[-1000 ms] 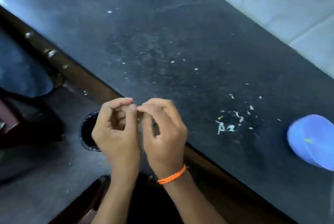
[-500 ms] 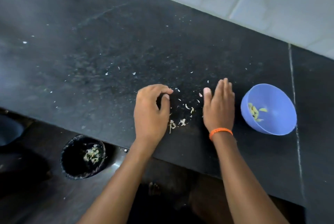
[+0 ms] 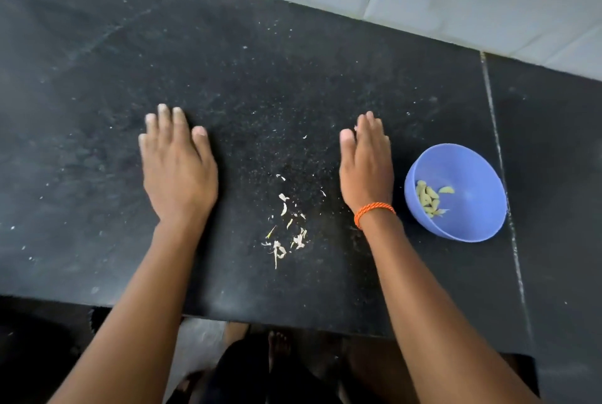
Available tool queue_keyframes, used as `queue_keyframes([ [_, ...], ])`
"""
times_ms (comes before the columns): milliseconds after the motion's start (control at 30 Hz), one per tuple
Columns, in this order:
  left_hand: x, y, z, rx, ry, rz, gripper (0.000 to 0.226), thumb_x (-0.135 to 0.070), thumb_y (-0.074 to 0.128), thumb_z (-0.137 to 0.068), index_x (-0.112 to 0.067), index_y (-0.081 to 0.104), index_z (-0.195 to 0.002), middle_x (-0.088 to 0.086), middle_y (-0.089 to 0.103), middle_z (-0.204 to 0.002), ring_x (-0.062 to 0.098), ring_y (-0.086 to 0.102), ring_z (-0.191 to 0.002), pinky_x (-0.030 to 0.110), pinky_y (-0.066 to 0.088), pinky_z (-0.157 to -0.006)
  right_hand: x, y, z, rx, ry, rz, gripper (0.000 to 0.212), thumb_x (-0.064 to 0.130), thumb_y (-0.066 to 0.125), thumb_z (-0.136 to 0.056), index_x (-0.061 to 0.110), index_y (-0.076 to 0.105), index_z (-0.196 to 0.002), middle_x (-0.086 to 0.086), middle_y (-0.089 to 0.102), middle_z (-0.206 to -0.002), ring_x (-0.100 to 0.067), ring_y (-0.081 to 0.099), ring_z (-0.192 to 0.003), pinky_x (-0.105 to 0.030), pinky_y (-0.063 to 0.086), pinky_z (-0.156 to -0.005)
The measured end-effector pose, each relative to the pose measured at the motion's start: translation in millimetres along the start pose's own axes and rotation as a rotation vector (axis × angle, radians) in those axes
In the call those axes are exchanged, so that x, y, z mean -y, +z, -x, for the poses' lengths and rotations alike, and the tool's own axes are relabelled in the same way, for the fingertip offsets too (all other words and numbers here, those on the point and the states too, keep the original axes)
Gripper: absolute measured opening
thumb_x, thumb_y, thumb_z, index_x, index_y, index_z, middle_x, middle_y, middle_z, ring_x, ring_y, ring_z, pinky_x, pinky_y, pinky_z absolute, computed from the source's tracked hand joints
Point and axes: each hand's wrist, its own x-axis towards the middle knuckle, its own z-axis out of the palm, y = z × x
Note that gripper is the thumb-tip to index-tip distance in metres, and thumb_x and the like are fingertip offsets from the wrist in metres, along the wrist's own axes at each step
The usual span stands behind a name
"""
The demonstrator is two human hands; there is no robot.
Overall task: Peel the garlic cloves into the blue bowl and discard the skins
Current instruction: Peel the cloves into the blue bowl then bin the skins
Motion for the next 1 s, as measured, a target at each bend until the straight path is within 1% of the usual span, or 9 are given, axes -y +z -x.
queue_keyframes([
  [133, -44.5, 7.7, 31.8, 0.204, 0.240, 0.214, 0.052, -0.029, 0.028, -0.116, -0.012, 0.045, -0.163, 0.007, 0.043, -0.170, 0.022, 0.032, -0.161, 0.039, 0.023, -0.132, 20.4, 20.2, 27.9, 0.178, -0.412, 0.028, 0.063, 0.043, 0.025, -0.114, 0.007, 0.035, -0.164, -0.007, 0.028, -0.174, -0.019, 0.018, -0.163, -0.042, 0.015, -0.133],
  [233, -59.9, -0.2, 63.3, 0.403, 0.241, 0.685, 0.048, -0.017, 0.037, -0.117, -0.016, 0.043, -0.165, -0.004, 0.051, -0.164, 0.004, 0.043, -0.153, 0.032, 0.035, -0.128, 19.6, 14.4, 67.5, 0.327, -0.635, -0.011, 0.052, 0.028, 0.037, -0.117, 0.008, 0.034, -0.165, -0.006, 0.031, -0.173, -0.015, 0.019, -0.163, -0.042, 0.019, -0.133],
  [300, -55.2, -5.0, 75.8, 0.469, 0.211, 0.828, 0.044, -0.013, 0.041, -0.118, -0.013, 0.049, -0.161, -0.004, 0.057, -0.159, 0.004, 0.049, -0.149, 0.037, 0.039, -0.126, 16.6, 6.3, 88.8, 0.362, -0.660, -0.061, 0.048, 0.022, 0.042, -0.117, 0.008, 0.038, -0.163, -0.005, 0.035, -0.171, -0.012, 0.021, -0.162, -0.041, 0.020, -0.133],
  [433, -41.4, -19.8, 102.1, 0.485, 0.152, 0.854, 0.035, -0.016, 0.047, -0.117, -0.013, 0.067, -0.145, -0.004, 0.071, -0.142, 0.010, 0.063, -0.137, 0.045, 0.052, -0.115, 15.1, -2.5, 124.3, 0.420, -0.620, -0.182, 0.042, 0.011, 0.051, -0.112, 0.008, 0.054, -0.154, -0.003, 0.050, -0.162, -0.010, 0.035, -0.156, -0.039, 0.027, -0.131],
  [500, -36.2, -29.1, 109.1, 0.444, 0.100, 0.954, 0.033, -0.015, 0.047, -0.116, -0.008, 0.073, -0.134, 0.000, 0.076, -0.133, 0.019, 0.069, -0.131, 0.053, 0.055, -0.110, 18.7, -9.5, 134.8, 0.388, -0.482, -0.370, 0.038, 0.001, 0.055, -0.108, 0.008, 0.064, -0.145, -0.001, 0.061, -0.152, -0.012, 0.050, -0.148, -0.039, 0.037, -0.125],
  [633, -28.4, -38.7, 100.6, 0.245, -0.001, 1.062, 0.033, -0.011, 0.045, -0.116, 0.000, 0.076, -0.120, 0.010, 0.079, -0.124, 0.028, 0.072, -0.124, 0.058, 0.056, -0.106, 35.7, -3.6, 124.9, -0.082, -0.060, -0.612, 0.031, 0.000, 0.051, -0.109, 0.008, 0.076, -0.125, 0.001, 0.075, -0.126, -0.015, 0.069, -0.123, -0.037, 0.054, -0.104],
  [767, -25.8, -45.6, 101.4, 0.134, -0.118, 1.101, 0.036, -0.009, 0.040, -0.117, 0.004, 0.074, -0.118, 0.012, 0.078, -0.123, 0.025, 0.071, -0.126, 0.049, 0.055, -0.112, 72.8, 35.8, 111.9, -0.254, 0.062, -0.581, 0.031, 0.001, 0.048, -0.108, 0.006, 0.075, -0.123, 0.000, 0.073, -0.127, -0.004, 0.065, -0.120, -0.018, 0.048, -0.103],
  [833, -23.3, -45.1, 102.7, 0.092, -0.127, 1.116, 0.036, -0.007, 0.039, -0.116, 0.005, 0.073, -0.119, 0.012, 0.078, -0.124, 0.025, 0.071, -0.125, 0.048, 0.055, -0.111, 93.2, 49.7, 112.6, -0.234, 0.019, -0.590, 0.030, 0.000, 0.048, -0.108, 0.005, 0.075, -0.121, -0.002, 0.073, -0.125, -0.004, 0.065, -0.118, -0.017, 0.047, -0.101],
  [1000, -22.5, -45.6, 105.2, 0.025, -0.162, 1.151, 0.034, -0.003, 0.040, -0.114, 0.006, 0.073, -0.114, 0.015, 0.078, -0.118, 0.029, 0.073, -0.121, 0.050, 0.056, -0.109, 108.0, 37.6, 109.3, -0.060, 0.026, -0.882, 0.028, -0.003, 0.047, -0.107, -0.003, 0.076, -0.106, -0.013, 0.078, -0.107, -0.026, 0.075, -0.105, -0.043, 0.059, -0.098],
])
